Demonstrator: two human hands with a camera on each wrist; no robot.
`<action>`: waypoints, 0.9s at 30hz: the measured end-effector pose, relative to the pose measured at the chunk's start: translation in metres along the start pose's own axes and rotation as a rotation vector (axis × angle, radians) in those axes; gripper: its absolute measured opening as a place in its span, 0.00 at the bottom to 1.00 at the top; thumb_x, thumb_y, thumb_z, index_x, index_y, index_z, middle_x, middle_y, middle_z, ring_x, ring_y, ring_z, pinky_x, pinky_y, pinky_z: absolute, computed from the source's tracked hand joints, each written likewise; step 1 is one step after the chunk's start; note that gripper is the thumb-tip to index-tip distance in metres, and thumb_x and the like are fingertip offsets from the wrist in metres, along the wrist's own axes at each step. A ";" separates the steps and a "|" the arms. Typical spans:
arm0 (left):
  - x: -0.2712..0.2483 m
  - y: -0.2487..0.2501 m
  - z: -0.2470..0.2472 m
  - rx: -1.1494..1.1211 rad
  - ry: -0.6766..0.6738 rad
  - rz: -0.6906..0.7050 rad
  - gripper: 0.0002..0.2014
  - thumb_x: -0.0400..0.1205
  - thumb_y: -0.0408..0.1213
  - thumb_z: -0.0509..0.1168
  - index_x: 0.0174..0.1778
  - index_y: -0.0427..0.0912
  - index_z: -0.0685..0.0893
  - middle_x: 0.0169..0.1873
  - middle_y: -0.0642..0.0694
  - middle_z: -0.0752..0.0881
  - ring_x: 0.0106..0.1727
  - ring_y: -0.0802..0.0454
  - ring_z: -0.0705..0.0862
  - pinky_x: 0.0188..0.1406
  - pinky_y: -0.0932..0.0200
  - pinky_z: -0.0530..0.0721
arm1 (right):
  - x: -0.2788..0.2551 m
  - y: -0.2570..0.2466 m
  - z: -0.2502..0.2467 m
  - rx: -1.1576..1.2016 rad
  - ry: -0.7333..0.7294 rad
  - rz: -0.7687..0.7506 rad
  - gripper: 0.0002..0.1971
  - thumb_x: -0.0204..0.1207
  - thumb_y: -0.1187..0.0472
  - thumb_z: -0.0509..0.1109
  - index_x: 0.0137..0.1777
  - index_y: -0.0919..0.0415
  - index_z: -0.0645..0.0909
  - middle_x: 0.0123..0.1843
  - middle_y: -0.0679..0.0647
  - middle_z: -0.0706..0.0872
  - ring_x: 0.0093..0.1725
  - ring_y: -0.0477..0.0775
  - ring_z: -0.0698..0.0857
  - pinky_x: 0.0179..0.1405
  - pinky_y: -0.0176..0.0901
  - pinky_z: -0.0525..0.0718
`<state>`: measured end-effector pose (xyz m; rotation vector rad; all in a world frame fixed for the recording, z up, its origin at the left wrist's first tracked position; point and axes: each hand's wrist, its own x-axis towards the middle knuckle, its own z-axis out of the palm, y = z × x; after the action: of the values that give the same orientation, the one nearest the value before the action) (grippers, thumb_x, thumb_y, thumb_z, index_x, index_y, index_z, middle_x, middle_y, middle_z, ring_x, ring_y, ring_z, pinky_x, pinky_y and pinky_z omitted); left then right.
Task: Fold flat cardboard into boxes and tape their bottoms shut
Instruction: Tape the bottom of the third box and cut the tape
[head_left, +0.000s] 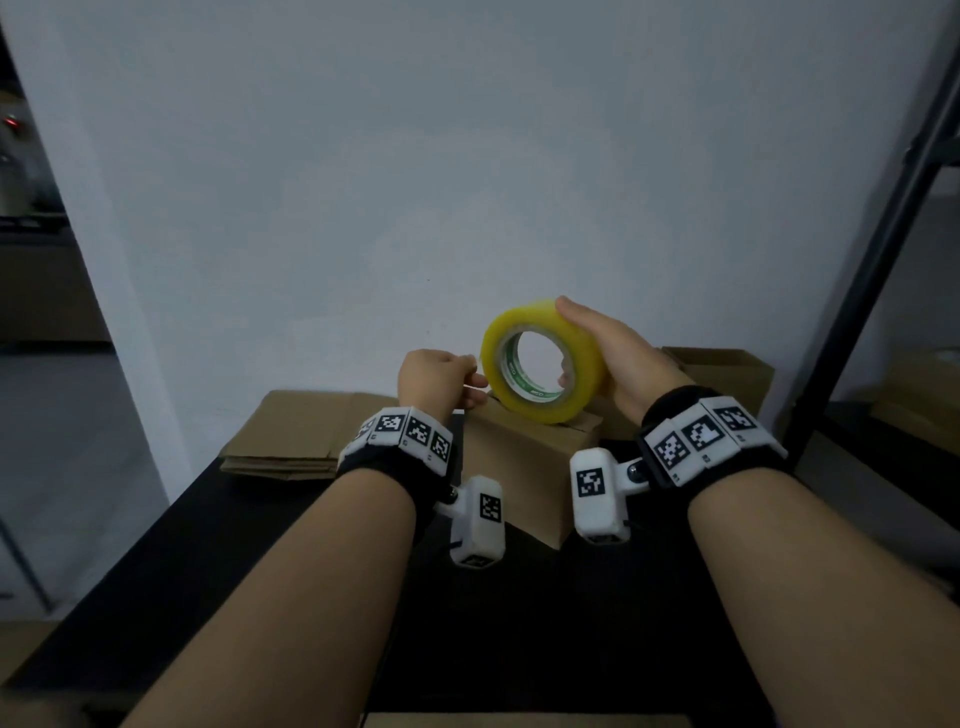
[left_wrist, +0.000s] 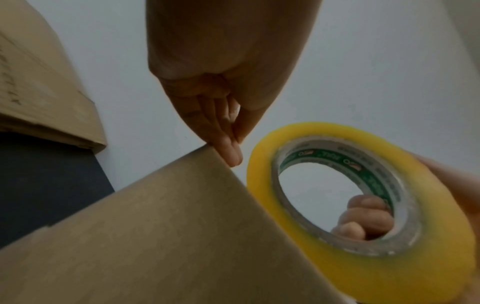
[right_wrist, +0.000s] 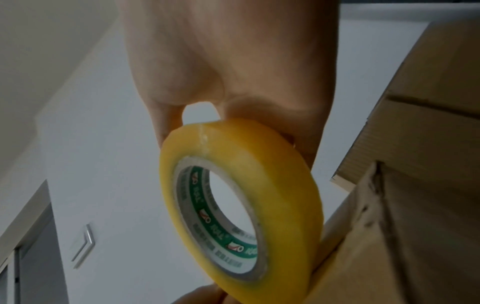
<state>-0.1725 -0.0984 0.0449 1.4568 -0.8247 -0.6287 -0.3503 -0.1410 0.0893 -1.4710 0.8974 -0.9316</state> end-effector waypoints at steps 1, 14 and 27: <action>0.001 0.000 0.001 0.017 0.015 0.013 0.10 0.82 0.28 0.64 0.33 0.31 0.82 0.29 0.38 0.87 0.25 0.43 0.84 0.25 0.57 0.84 | 0.001 0.001 0.000 0.015 0.000 -0.005 0.35 0.59 0.30 0.77 0.62 0.51 0.86 0.42 0.52 0.89 0.41 0.53 0.87 0.53 0.53 0.87; 0.008 0.009 -0.011 -0.020 0.227 0.042 0.14 0.78 0.28 0.61 0.26 0.34 0.82 0.29 0.39 0.89 0.29 0.41 0.87 0.42 0.46 0.91 | -0.001 -0.012 0.016 0.005 0.143 -0.061 0.26 0.62 0.40 0.82 0.51 0.62 0.90 0.34 0.54 0.87 0.33 0.52 0.85 0.32 0.43 0.84; 0.000 -0.011 -0.003 -0.071 0.086 -0.135 0.08 0.76 0.27 0.67 0.31 0.28 0.83 0.24 0.38 0.87 0.25 0.43 0.83 0.34 0.53 0.85 | -0.001 -0.013 0.005 -0.097 0.197 -0.145 0.24 0.62 0.37 0.80 0.43 0.57 0.81 0.35 0.58 0.81 0.34 0.54 0.80 0.37 0.47 0.79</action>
<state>-0.1690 -0.0975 0.0346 1.4725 -0.6351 -0.6853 -0.3456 -0.1370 0.1016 -1.5625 1.0004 -1.1695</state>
